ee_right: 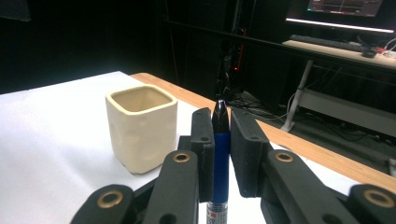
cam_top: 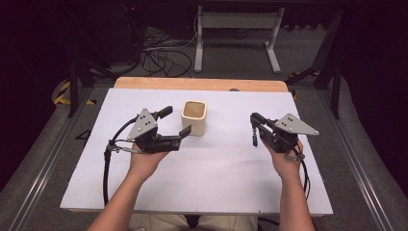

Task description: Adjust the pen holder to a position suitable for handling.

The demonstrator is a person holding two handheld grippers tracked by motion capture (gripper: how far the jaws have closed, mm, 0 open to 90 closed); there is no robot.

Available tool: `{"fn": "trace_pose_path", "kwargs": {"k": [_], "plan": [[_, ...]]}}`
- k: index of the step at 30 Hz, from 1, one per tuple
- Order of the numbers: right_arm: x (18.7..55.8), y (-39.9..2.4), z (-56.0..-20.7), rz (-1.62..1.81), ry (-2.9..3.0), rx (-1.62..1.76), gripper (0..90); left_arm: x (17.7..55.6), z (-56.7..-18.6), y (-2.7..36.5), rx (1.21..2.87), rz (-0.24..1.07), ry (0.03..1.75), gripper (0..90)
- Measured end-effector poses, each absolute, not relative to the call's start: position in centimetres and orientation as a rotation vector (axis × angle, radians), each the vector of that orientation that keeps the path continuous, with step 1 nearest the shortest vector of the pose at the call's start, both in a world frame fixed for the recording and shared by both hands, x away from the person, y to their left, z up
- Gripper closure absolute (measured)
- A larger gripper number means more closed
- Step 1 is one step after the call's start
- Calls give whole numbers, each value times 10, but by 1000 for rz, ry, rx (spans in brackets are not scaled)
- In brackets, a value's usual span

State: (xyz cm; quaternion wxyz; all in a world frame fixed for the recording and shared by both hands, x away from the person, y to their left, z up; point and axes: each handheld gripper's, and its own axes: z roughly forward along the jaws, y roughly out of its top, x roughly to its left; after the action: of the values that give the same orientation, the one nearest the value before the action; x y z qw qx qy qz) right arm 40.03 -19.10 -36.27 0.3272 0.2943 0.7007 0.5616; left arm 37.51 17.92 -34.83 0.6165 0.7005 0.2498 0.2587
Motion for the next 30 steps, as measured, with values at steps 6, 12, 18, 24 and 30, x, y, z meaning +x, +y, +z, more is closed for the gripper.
{"fn": "trace_pose_path", "kwargs": {"k": [6,12,18,24,30], "plan": [[400,-188,-362,1489,1849,766,808,376,-350,165,1630,575,555,133],[400,-188,-362,1488,1850,769,808,381,-356,148,1655,549,528,136],[401,-188,-362,1494,1843,771,808,386,-360,127,1661,520,492,138],[401,-187,-361,1502,1839,760,808,390,-366,106,1682,502,476,139],[400,-187,-360,1508,1828,753,808,392,-370,90,1677,489,474,148]]}}
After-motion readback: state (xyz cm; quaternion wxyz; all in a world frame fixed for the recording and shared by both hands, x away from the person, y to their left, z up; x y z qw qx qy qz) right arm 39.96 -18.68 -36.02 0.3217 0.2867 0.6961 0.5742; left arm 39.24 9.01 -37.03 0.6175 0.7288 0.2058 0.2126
